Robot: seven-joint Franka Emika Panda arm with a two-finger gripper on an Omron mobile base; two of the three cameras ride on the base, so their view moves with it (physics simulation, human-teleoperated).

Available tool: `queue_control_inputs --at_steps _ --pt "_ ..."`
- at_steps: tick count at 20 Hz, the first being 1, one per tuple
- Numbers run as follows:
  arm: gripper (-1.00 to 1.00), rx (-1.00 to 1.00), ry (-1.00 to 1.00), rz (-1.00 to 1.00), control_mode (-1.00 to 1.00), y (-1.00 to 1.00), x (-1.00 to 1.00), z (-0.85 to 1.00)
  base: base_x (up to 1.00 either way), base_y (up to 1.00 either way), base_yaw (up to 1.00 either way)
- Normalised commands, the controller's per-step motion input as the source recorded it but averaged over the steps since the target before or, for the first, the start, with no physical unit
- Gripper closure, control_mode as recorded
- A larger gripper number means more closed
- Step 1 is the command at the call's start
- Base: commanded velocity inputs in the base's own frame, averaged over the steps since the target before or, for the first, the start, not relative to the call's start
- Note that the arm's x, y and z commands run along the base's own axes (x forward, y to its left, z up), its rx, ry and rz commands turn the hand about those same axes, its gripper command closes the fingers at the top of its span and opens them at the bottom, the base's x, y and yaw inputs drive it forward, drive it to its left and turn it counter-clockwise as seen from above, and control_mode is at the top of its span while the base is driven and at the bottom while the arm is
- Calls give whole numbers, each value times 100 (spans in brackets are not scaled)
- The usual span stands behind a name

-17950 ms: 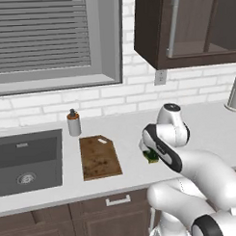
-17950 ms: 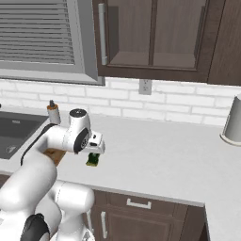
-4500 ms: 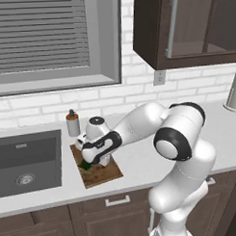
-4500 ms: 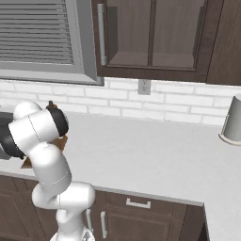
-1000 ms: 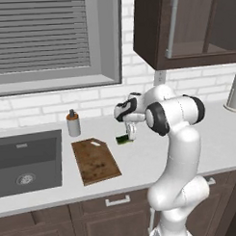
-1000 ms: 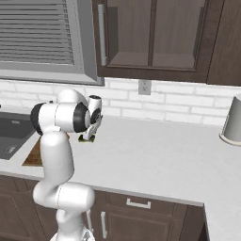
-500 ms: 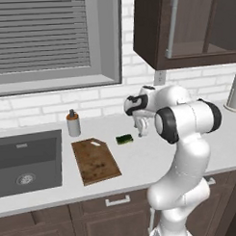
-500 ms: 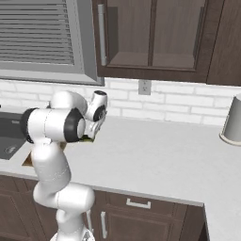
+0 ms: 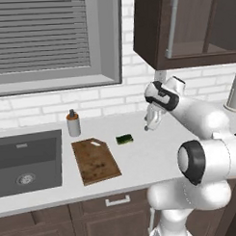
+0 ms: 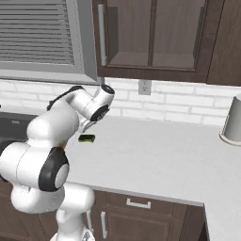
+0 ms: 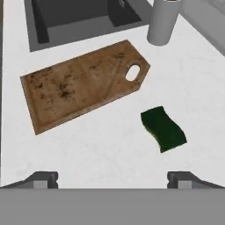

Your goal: Pick up the sponge from the counter and clean the cutting board by briefly scrubbing or pressing down on the cutting board. Once finished, release the sponge.

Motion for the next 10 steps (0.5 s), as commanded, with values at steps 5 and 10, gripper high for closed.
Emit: queue_control_inputs --at_steps 5,10 --pt "-100 18 1 -60 -100 1 -99 61 0 0 0" --pt "-100 8 0 -55 -100 2 -100 41 0 0 0"
